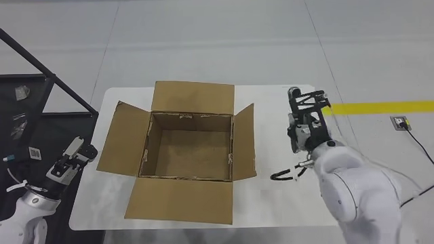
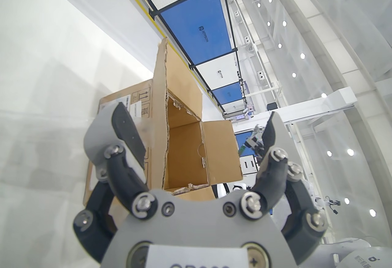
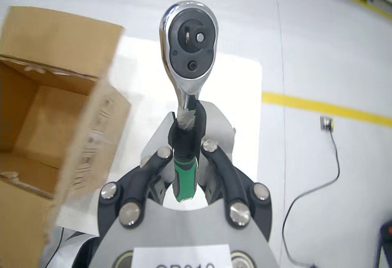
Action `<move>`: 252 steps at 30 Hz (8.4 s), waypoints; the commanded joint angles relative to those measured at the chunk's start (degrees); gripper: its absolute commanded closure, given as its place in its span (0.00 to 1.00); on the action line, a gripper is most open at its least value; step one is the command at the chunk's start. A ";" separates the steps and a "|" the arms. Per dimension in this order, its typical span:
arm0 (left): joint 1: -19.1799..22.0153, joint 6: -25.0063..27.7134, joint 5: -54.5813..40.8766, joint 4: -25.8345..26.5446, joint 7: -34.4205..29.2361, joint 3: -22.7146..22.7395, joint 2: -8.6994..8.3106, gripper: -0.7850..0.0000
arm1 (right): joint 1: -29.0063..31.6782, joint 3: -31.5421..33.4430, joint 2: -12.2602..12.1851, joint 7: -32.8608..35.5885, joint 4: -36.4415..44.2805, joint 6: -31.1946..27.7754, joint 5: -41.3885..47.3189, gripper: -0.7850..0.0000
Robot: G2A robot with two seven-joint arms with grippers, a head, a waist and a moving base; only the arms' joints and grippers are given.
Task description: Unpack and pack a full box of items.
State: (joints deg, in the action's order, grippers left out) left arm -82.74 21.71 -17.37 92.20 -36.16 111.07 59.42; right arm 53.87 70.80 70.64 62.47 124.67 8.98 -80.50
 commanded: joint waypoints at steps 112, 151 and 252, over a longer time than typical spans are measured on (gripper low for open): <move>0.00 0.00 0.00 0.00 0.00 0.00 0.00 0.00 | -2.43 -4.83 8.96 -16.89 -17.33 -17.24 -1.07 0.00; 0.00 0.00 0.00 0.00 0.00 0.00 0.00 0.00 | -27.71 10.15 8.64 -4.39 -81.39 -5.13 7.54 0.07; 0.54 -1.40 7.13 -1.34 -1.03 -0.77 -0.48 0.00 | -49.06 -45.80 39.24 -29.90 -112.76 -31.87 35.27 0.21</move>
State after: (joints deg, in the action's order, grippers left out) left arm -82.36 20.07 -11.32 91.16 -36.18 110.51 59.05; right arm 4.97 24.85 110.03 34.15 11.82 -22.14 -45.13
